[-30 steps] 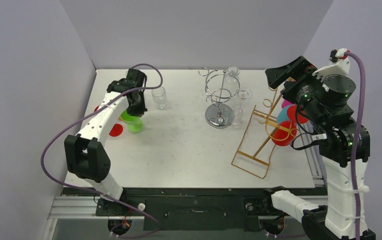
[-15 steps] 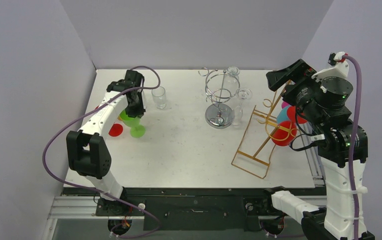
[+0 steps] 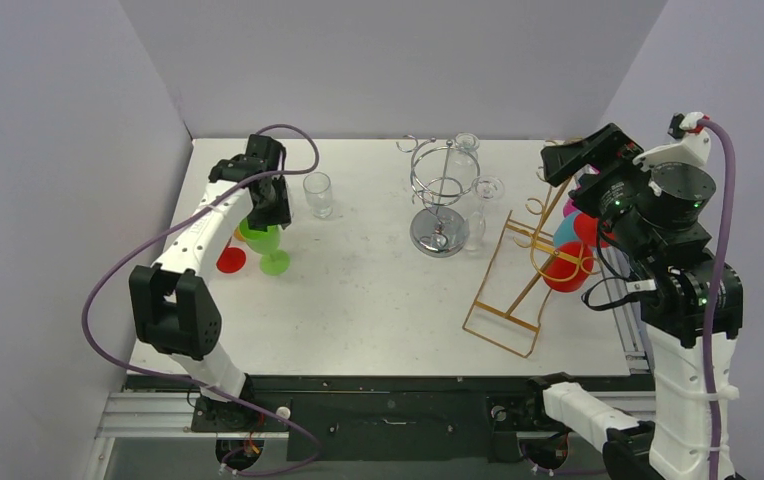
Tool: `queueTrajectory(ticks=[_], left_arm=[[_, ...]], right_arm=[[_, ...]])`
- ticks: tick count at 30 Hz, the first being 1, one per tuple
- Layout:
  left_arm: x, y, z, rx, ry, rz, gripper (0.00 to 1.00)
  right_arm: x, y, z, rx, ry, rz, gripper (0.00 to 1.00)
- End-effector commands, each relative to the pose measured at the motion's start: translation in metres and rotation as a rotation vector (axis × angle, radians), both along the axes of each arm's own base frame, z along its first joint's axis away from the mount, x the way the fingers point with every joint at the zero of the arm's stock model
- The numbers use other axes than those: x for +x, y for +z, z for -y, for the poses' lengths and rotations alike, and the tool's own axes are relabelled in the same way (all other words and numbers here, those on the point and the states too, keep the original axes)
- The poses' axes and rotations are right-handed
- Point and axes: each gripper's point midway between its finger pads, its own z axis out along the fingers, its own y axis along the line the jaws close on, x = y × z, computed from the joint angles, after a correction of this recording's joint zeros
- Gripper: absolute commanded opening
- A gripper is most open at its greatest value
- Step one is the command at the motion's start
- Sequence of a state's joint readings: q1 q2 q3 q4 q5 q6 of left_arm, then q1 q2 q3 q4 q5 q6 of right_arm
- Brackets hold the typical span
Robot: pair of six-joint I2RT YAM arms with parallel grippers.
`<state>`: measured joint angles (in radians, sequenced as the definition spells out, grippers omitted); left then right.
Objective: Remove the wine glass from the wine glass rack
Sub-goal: Place the wine glass at the center of the board, then pick up the wine glass from the wine rack.
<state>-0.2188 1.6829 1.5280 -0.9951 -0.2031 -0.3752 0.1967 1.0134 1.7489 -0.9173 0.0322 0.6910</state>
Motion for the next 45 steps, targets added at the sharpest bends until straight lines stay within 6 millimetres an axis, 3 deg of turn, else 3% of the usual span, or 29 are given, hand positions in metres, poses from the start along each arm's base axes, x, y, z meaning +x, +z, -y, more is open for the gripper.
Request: queueTrajectory(ticks=[1, 9, 15, 19, 24, 27, 33, 41, 45], left_arm=[[0.014, 0.054, -0.002, -0.008, -0.007, 0.160, 0.41], [0.012, 0.097, 0.008, -0.023, -0.032, 0.278, 0.63], [-0.001, 0.138, 0.036, -0.048, -0.103, 0.387, 0.83], [-0.016, 0.158, 0.068, -0.088, -0.186, 0.443, 0.91], [-0.039, 0.170, 0.126, -0.190, -0.335, 0.477, 1.00], [-0.053, 0.171, 0.153, -0.216, -0.415, 0.480, 0.97], [-0.077, 0.159, 0.184, -0.297, -0.529, 0.460, 0.96], [-0.100, 0.127, 0.197, -0.362, -0.603, 0.414, 0.96], [-0.107, 0.120, 0.203, -0.404, -0.625, 0.397, 0.96]], right_arm=[[-0.007, 0.008, 0.013, 0.009, -0.061, 0.037, 0.86], [-0.017, 0.001, 0.034, -0.012, -0.163, 0.023, 0.93], [-0.010, -0.009, 0.060, -0.053, -0.267, -0.055, 0.95], [-0.007, -0.017, 0.087, -0.027, -0.336, -0.094, 0.95], [-0.012, -0.037, 0.122, 0.048, -0.425, -0.131, 0.94], [-0.014, -0.044, 0.120, 0.113, -0.388, -0.126, 0.92], [-0.025, -0.076, 0.126, 0.187, -0.442, -0.175, 0.90], [-0.049, -0.098, 0.130, 0.162, -0.526, -0.244, 0.87], [-0.058, -0.102, 0.124, 0.169, -0.528, -0.258, 0.78]])
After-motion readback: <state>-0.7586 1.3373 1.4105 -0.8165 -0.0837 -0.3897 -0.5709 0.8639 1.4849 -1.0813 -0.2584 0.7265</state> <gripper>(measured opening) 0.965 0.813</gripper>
